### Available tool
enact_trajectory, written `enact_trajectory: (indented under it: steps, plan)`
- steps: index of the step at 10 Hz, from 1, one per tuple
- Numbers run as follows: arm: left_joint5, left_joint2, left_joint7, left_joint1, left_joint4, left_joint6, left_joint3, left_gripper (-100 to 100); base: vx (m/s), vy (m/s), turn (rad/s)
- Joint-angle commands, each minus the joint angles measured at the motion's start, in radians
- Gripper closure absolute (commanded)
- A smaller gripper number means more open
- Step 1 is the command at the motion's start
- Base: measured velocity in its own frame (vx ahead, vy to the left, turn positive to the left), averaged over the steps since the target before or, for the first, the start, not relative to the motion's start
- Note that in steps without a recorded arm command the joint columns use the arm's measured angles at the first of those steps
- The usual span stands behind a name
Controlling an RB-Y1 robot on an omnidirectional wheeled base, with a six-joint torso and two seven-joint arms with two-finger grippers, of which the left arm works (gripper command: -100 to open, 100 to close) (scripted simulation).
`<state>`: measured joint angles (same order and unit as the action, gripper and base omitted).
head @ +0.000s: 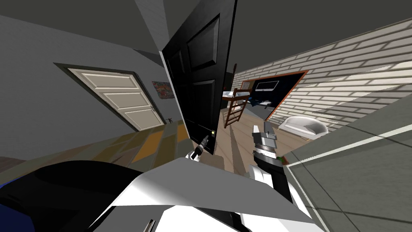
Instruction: Push the door open
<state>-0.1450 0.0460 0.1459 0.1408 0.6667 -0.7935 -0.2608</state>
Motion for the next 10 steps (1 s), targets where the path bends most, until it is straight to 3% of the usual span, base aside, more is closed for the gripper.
enact_trajectory:
  steps: [1, 6, 7, 8, 10]
  plan:
    - [0.001, -0.003, -0.009, -0.001, -0.001, -0.003, 0.003, -100, 0.21, -0.081, -0.02]
    - [0.004, -0.037, -0.034, -0.008, -0.005, -0.013, 0.013, -100, 0.207, -0.075, -0.022]
    - [0.004, -0.033, -0.031, -0.005, -0.007, -0.012, 0.013, -100, 0.092, -0.03, 0.018]
    - [0.004, -0.033, -0.031, -0.005, -0.007, -0.012, 0.013, 100, -0.023, 0.002, -0.011]
    - [0.004, -0.033, -0.031, -0.005, -0.007, -0.012, 0.013, 100, -0.027, 0.01, -0.01]
